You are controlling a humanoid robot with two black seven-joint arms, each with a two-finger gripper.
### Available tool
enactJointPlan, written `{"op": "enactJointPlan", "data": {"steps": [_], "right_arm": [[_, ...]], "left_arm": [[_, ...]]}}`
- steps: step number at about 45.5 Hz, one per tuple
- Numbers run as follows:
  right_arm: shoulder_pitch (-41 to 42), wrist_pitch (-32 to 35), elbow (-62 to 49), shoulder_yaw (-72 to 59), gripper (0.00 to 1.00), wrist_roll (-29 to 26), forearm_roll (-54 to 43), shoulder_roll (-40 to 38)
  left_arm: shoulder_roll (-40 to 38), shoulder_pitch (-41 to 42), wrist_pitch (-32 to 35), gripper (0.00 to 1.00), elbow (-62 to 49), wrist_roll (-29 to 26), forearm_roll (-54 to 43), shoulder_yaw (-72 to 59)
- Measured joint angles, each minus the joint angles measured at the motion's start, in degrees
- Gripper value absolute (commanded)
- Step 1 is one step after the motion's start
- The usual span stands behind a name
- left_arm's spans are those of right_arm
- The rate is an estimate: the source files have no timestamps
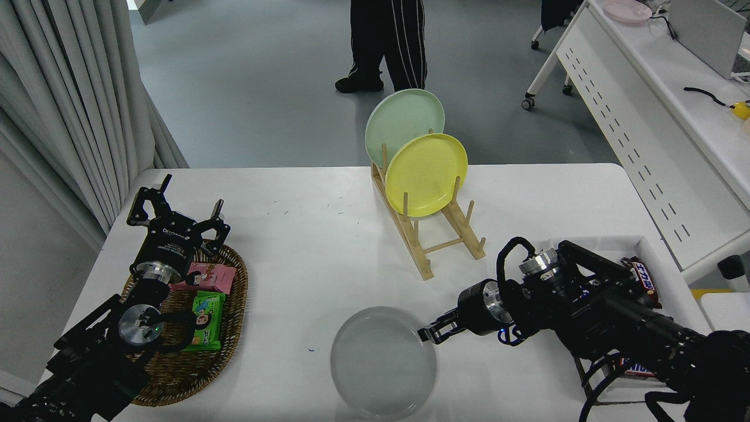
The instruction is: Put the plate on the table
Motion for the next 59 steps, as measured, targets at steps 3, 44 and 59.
{"op": "enactJointPlan", "data": {"steps": [3, 44, 59], "right_arm": [[0.00, 0.00, -0.03, 0.04, 0.00, 0.00, -0.05, 0.11], [-0.56, 4.63, 2.15, 2.39, 1.00, 0.05, -4.54, 0.45], [-0.91, 15.58, 10.49, 4.49, 1.00, 0.02, -7.33, -0.54]], "left_arm": [[0.00, 0.00, 0.00, 1.00, 0.00, 0.00, 0.00, 0.00], [0.00, 0.00, 0.00, 1.00, 0.00, 0.00, 0.00, 0.00], [0.00, 0.00, 0.00, 1.00, 0.00, 0.00, 0.00, 0.00]]}}
